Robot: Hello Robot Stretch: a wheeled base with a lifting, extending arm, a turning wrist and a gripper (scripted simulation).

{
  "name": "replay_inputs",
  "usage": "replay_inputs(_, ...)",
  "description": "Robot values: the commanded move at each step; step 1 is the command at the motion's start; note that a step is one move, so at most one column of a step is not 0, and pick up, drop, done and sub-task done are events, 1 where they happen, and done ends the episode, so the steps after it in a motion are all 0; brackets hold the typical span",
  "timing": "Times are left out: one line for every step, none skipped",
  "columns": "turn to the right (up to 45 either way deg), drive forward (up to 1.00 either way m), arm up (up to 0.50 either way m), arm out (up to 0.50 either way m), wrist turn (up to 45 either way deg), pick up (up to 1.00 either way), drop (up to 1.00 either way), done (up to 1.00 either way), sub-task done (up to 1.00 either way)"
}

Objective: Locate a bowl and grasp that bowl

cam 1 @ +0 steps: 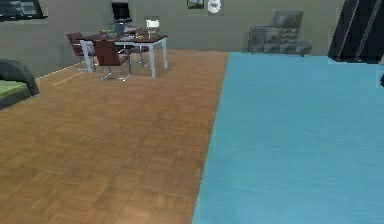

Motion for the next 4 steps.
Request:
replay_inputs(0.0, 0.0, 0.0, 0.32, 0.0, 0.0, 0.0, 0.0, 0.0)
replay_inputs(0.0, 0.0, 0.0, 0.0, 45.0, 0.0, 0.0, 0.0, 0.0)
replay_inputs(0.0, 0.0, 0.0, 0.0, 45.0, 0.0, 0.0, 0.0, 0.0)
replay_inputs(0.0, 0.0, 0.0, 0.0, 45.0, 0.0, 0.0, 0.0, 0.0)
